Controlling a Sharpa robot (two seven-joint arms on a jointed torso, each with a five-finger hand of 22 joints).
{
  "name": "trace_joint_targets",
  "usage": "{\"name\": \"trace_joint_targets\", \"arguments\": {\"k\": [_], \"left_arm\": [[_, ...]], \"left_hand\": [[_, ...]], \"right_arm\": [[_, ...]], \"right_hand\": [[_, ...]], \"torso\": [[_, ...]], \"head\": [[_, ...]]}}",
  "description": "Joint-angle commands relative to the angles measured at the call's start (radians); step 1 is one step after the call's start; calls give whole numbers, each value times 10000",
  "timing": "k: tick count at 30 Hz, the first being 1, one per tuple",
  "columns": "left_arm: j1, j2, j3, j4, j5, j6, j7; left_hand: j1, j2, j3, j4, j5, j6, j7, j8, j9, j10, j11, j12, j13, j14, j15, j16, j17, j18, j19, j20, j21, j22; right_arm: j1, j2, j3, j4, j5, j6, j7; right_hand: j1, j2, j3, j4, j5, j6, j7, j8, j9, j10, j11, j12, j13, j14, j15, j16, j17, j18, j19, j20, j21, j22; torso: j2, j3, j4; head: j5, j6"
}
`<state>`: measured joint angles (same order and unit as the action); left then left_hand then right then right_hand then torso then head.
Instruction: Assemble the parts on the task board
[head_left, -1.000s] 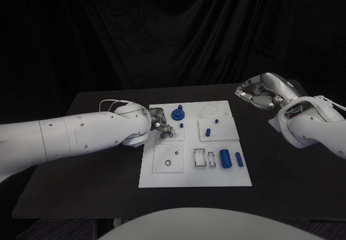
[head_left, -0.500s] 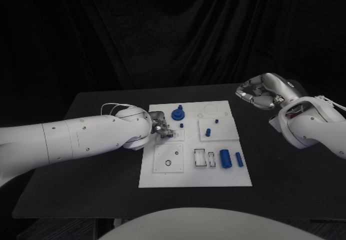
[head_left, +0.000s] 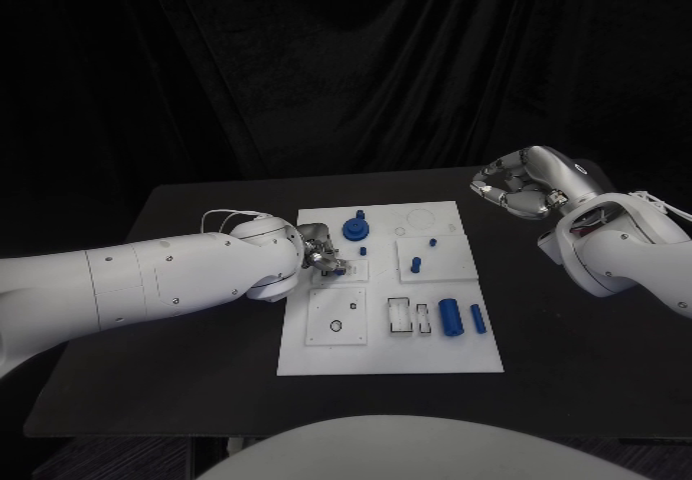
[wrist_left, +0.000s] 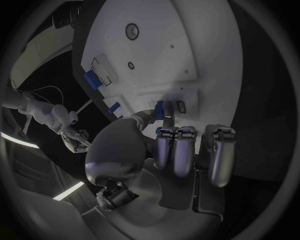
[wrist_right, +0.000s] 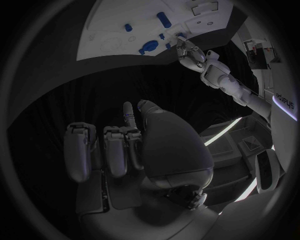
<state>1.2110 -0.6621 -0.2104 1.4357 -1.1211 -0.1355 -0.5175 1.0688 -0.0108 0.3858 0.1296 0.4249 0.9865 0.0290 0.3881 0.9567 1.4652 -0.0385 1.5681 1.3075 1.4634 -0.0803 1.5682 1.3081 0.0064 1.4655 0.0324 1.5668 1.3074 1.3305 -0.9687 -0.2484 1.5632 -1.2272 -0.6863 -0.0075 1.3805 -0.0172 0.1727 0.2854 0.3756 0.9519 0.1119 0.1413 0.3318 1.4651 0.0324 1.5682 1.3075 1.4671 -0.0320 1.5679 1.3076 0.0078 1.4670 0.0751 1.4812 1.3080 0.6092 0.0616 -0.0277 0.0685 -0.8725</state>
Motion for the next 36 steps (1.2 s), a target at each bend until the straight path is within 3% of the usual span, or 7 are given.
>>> {"name": "trace_joint_targets", "arguments": {"k": [1,18,21,28,36], "left_arm": [[-59,23,-6,1,11,-219,269],[-122,128,-6,-123,11,-201,299],[-144,137,-6,-148,11,-186,278],[-181,169,-6,-215,11,-214,287],[-204,159,-6,-224,11,-173,299]], "left_hand": [[-82,10,61,-10,-52,27,-17,-47,12,1056,-24,27,2633,1074,-53,26,2627,-64,1053,-42,40,2634],[-131,44,112,27,-141,61,-14,-97,39,1056,-22,27,2633,1074,-49,26,2627,-64,1053,-38,40,2634],[-216,44,134,73,-531,102,-10,-198,102,1056,-18,27,2633,1074,-45,26,2627,-64,1053,-31,40,2634],[-253,40,129,95,-680,125,-7,-239,132,1056,-15,27,2633,1074,-45,26,2627,-64,1053,-30,40,2634],[-446,17,-36,253,-1488,194,10,-427,236,1056,1,27,2633,1074,-34,26,2627,-64,1053,-15,40,2634]], "right_arm": [[-24,-18,7,11,-25,33,-153],[-39,-91,7,33,-25,56,-149],[-40,-92,7,35,-25,77,-154],[-42,-105,7,45,-25,101,-156],[-50,-124,6,44,-25,140,-176]], "right_hand": [[83,9,72,-14,29,49,42,-62,-14,1057,72,26,2633,1037,67,29,2632,176,470,79,-30,2291],[83,9,72,-14,29,49,42,-62,-14,1057,72,26,2633,1037,67,29,2632,176,470,79,-30,2291],[83,9,72,-14,29,49,42,-62,-14,1057,72,26,2633,1037,67,29,2632,176,470,79,-30,2291],[95,-4,86,-10,43,58,47,-74,-19,1057,78,26,2633,1037,73,29,2632,173,476,88,-21,2295],[101,-7,89,-12,47,59,47,-76,-20,1057,78,26,2633,1037,74,29,2632,174,475,89,-22,2295]], "torso": [[10,-2,-3],[4,-2,7],[4,-2,19],[-6,3,-6],[-5,-9,-16]], "head": [[-10,-2],[-28,-2],[-50,-2],[-8,-2],[32,-2]]}}
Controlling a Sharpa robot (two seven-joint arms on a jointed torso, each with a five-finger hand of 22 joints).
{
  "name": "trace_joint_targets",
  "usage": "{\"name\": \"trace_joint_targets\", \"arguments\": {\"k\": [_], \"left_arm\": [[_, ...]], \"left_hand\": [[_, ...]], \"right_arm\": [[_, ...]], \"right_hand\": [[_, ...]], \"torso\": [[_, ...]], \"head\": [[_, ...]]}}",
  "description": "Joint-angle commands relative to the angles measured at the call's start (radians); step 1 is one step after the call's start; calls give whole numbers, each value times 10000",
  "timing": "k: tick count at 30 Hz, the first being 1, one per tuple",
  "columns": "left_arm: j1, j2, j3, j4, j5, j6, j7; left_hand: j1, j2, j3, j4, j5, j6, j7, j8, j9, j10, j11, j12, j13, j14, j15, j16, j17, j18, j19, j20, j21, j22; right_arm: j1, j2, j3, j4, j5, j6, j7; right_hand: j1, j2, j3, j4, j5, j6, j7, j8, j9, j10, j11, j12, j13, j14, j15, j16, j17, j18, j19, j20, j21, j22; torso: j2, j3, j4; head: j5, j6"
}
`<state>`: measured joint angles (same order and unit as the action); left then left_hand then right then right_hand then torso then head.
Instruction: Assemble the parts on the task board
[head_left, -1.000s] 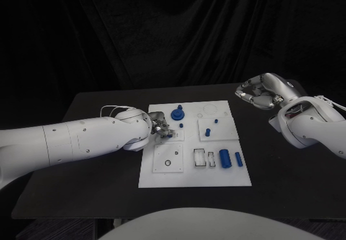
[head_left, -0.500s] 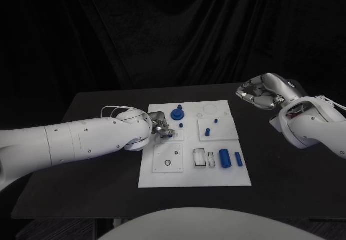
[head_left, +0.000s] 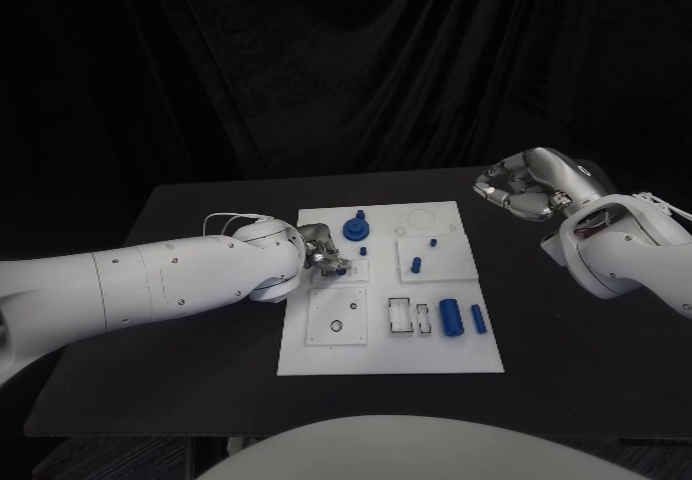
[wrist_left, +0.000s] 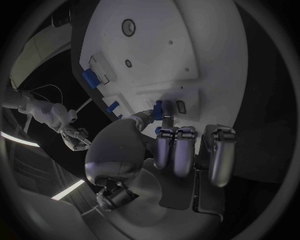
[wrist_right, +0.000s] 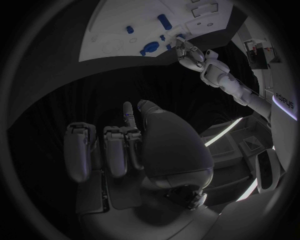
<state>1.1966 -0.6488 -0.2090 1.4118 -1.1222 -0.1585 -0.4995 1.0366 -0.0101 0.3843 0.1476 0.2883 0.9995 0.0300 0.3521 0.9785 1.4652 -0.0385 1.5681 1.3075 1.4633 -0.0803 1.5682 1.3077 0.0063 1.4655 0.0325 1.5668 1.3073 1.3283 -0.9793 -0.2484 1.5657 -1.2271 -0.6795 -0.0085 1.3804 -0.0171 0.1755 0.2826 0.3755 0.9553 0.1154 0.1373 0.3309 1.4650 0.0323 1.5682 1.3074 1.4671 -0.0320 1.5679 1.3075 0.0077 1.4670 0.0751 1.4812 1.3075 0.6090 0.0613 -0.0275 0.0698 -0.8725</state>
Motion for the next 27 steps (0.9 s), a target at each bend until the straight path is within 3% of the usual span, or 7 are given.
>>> {"name": "trace_joint_targets", "arguments": {"k": [1,7,16,18,26,27], "left_arm": [[-62,23,-21,13,22,63,125],[-73,6,-21,4,22,60,176],[-82,-21,-21,-22,22,-6,246],[-83,-27,-21,-34,22,-53,247],[-84,-54,-21,-37,22,-131,205],[-84,-58,-21,-34,22,-149,205]], "left_hand": [[-145,3,-42,90,-142,71,5,-75,24,1056,3,27,2633,1075,-30,26,2631,-63,1053,-18,40,2635],[-547,-73,-578,500,-806,111,68,-301,93,1056,53,27,2633,1075,14,26,2631,-63,1053,19,40,2635],[-873,-91,-1270,1007,-1204,136,112,-580,162,1056,96,27,2633,1075,52,26,2631,-63,1053,57,40,2635],[-1100,-34,-1684,1351,-1379,-96,209,-857,173,1056,177,27,2633,1075,118,26,2631,-63,1053,105,40,2635],[-1344,180,-2063,1431,-1480,-105,244,-941,316,1056,228,27,2633,1075,169,26,2631,-63,1053,165,40,2635],[-1514,341,-2190,1444,-1469,-97,246,-961,377,1056,232,27,2633,1075,184,26,2631,-63,1053,173,40,2635]], "right_arm": [[-29,-18,6,19,-26,77,-167],[-44,-9,6,9,-26,94,-167],[-56,-3,6,-1,-26,146,-179],[-58,-4,6,-2,-26,167,-189],[-61,-7,6,6,-26,193,-222],[-61,-7,6,9,-26,194,-224]], "right_hand": [[104,-9,62,15,49,25,13,-37,-11,1058,79,26,2634,1037,74,29,2633,174,475,90,-22,2299],[150,-24,86,-7,92,28,10,-47,-15,1058,77,26,2634,1037,74,29,2633,174,476,94,-22,2299],[184,-36,106,-19,151,32,11,-56,-19,1058,76,26,2634,1037,74,29,2633,175,475,97,-24,2299],[184,-36,106,-19,151,32,11,-56,-19,1058,76,26,2634,1037,74,29,2633,175,475,97,-24,2299],[192,-39,112,-19,171,29,12,-61,-20,1058,75,26,2634,1037,74,29,2633,174,477,98,-20,2300],[192,-39,112,-19,171,29,12,-61,-20,1058,75,26,2634,1037,74,29,2633,174,477,98,-20,2300]], "torso": [[-4,-5,-23],[-12,-12,-17],[6,-3,4],[3,-3,5],[15,-2,-9],[16,-1,-6]], "head": [[32,-2],[38,-2],[18,-2],[24,-2],[78,-2],[76,-2]]}}
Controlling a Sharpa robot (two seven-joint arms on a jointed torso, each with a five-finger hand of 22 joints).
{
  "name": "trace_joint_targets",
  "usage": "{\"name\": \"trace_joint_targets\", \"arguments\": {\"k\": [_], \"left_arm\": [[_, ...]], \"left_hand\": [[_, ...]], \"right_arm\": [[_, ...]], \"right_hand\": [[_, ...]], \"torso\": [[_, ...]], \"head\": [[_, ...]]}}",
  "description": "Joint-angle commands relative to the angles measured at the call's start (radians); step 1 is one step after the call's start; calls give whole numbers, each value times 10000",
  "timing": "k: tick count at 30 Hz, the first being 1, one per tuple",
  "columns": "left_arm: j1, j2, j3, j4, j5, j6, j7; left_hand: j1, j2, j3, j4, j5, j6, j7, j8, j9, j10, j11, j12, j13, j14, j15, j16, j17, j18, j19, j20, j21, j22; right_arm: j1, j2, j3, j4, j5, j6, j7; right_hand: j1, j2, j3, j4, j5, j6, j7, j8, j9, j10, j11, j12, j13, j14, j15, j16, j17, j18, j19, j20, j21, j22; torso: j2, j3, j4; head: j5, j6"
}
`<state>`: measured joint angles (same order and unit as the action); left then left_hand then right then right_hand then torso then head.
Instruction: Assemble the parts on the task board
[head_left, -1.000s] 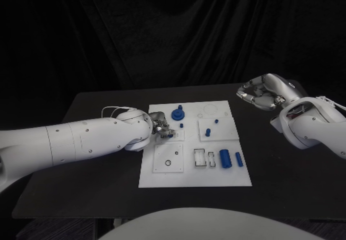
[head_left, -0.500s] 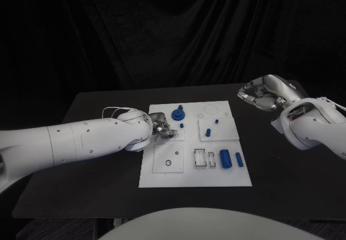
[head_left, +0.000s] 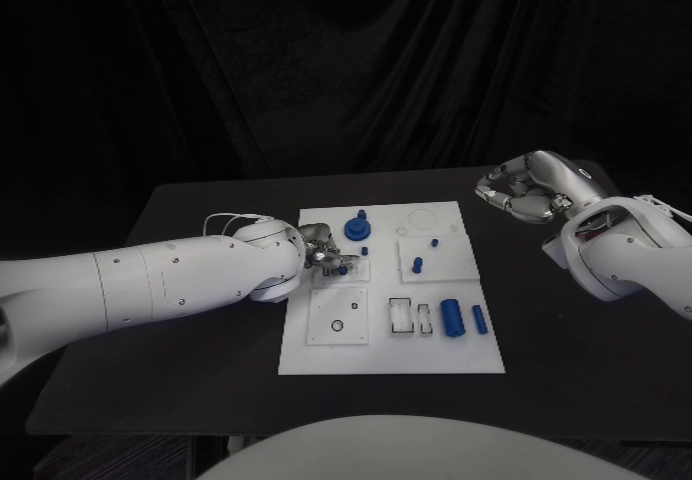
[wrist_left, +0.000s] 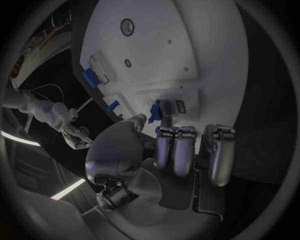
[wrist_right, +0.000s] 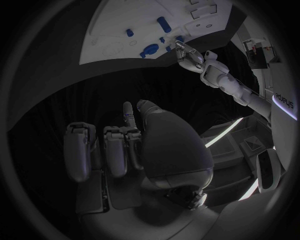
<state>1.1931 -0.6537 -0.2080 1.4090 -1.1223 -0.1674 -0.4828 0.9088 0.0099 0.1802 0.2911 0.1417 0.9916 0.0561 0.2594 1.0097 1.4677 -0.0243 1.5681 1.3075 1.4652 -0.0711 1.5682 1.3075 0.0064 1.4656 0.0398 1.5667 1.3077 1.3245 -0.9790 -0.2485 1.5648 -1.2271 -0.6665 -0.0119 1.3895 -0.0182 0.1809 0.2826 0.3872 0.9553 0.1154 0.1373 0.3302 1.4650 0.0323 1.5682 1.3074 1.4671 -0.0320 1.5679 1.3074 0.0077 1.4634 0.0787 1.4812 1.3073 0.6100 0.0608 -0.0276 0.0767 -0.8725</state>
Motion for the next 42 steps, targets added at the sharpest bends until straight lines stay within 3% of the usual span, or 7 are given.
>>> {"name": "trace_joint_targets", "arguments": {"k": [1,10,15,29,42], "left_arm": [[-49,-14,-30,-4,23,-85,44],[-49,-20,-29,-17,23,-191,120],[-49,-26,-29,-22,23,-264,261],[-49,-54,-29,-43,23,-400,513],[-49,-63,-29,-57,23,-421,591]], "left_hand": [[-402,281,-244,18,1,-17,-10,-50,109,1031,95,27,2633,1056,98,26,2633,-64,1052,109,40,2631],[-734,610,-530,19,-24,-35,-4,-78,299,1031,111,27,2633,1056,107,26,2633,-59,1037,131,30,2618],[-689,766,-624,-7,199,6,-25,-18,504,1031,97,27,2633,1056,101,26,2633,-62,1047,132,37,2627],[-461,867,-708,-27,476,18,-59,65,813,1031,69,27,2633,1056,80,26,2633,-64,1052,116,40,2631],[-122,938,-837,-30,718,108,-154,383,1412,1031,-11,27,2633,1056,14,26,2633,-64,1052,57,40,2631]], "right_arm": [[-24,-11,7,22,-26,66,-193],[-24,-30,7,45,-26,84,-200],[-24,-40,7,51,-26,122,-216],[-24,-37,7,52,-26,158,-236],[-25,-18,7,38,-26,176,-237]], "right_hand": [[103,-30,59,-19,63,28,13,-63,-14,1058,75,26,2634,1037,74,29,2634,173,515,62,-17,2304],[101,-30,60,-16,66,27,15,-65,-15,1058,76,26,2634,1037,73,29,2634,175,511,62,-24,2301],[92,-25,62,-2,76,26,18,-69,-17,1058,78,26,2634,1037,74,29,2634,174,514,63,-20,2303],[85,-13,71,12,87,32,19,-71,-18,1058,80,26,2634,1037,75,29,2634,175,511,64,-24,2302],[85,-9,74,16,90,35,19,-72,-18,1058,81,26,2634,1037,75,29,2634,174,515,65,-18,2303]], "torso": [[5,1,-5],[11,3,1],[9,3,-3],[3,3,-2],[5,3,-7]], "head": [[11,-2],[56,-2],[103,-2],[137,-2],[154,-2]]}}
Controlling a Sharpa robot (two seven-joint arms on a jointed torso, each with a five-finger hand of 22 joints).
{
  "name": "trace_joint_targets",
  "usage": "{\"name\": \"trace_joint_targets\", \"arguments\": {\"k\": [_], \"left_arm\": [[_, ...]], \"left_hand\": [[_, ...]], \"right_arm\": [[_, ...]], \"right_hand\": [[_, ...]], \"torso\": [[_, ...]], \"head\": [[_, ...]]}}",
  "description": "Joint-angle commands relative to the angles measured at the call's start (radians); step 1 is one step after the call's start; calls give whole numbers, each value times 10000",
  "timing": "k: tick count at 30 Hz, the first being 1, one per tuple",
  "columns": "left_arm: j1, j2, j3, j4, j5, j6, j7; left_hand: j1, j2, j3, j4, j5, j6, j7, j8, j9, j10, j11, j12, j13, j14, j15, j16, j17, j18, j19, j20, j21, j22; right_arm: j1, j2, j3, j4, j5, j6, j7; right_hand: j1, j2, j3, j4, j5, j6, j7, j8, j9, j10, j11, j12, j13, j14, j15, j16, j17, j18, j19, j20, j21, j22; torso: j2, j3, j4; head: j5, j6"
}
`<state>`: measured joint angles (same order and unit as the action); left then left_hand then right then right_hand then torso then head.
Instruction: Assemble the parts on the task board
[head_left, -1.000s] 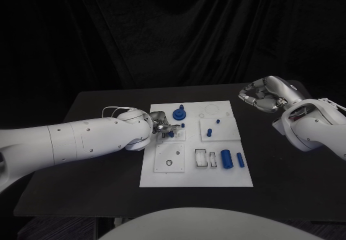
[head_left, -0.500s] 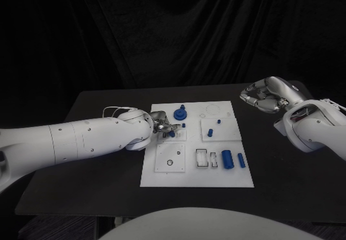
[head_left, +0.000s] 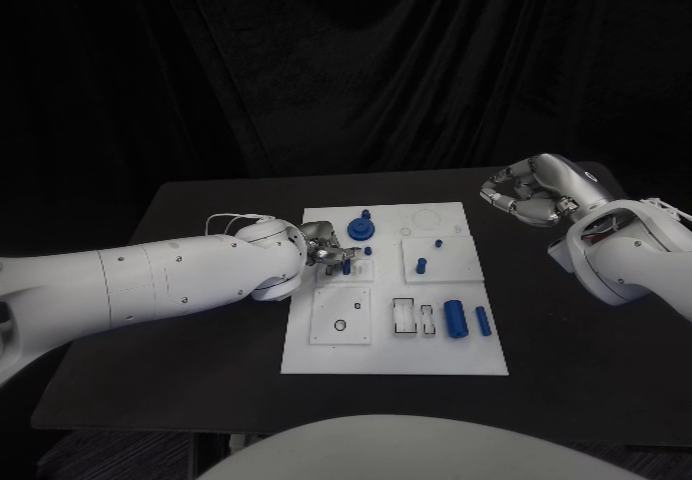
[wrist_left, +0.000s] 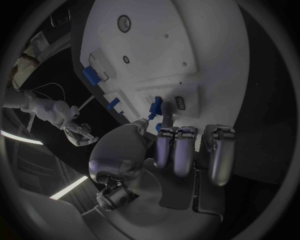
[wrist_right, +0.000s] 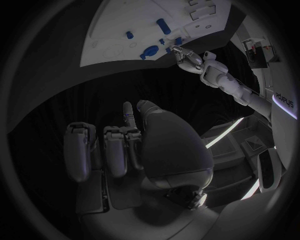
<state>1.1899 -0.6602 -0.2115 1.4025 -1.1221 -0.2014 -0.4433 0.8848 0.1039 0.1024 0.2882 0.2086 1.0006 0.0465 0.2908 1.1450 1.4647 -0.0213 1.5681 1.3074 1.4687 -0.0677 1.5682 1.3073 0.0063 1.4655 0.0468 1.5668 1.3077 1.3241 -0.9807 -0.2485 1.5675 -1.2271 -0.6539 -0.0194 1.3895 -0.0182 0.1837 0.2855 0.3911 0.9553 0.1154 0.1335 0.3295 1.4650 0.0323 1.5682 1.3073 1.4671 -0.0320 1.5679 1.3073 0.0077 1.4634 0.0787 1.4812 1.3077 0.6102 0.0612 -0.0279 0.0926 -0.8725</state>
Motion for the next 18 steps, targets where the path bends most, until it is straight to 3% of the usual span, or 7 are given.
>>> {"name": "trace_joint_targets", "arguments": {"k": [1,18], "left_arm": [[-17,1,6,8,21,-64,189],[-25,33,6,-52,21,176,48]], "left_hand": [[141,-1,-76,1,61,19,-64,103,123,1061,-49,27,2634,1021,-26,26,2635,-63,1053,-20,40,2631],[371,59,-164,-24,239,138,-160,362,594,1061,-133,27,2634,1021,-95,26,2635,-63,1053,-84,40,2631]], "right_arm": [[-21,-2,7,10,-26,55,-163],[-36,3,7,2,-26,146,-192]], "right_hand": [[85,-8,47,-12,51,35,19,-34,-11,1058,81,26,2635,1037,75,29,2635,174,514,65,-19,2299],[84,-4,55,-6,56,46,19,-36,-12,1058,83,26,2635,1037,77,29,2635,178,506,67,-34,2294]], "torso": [[0,-1,-7],[0,-4,-2]], "head": [[-3,-2],[-1,-2]]}}
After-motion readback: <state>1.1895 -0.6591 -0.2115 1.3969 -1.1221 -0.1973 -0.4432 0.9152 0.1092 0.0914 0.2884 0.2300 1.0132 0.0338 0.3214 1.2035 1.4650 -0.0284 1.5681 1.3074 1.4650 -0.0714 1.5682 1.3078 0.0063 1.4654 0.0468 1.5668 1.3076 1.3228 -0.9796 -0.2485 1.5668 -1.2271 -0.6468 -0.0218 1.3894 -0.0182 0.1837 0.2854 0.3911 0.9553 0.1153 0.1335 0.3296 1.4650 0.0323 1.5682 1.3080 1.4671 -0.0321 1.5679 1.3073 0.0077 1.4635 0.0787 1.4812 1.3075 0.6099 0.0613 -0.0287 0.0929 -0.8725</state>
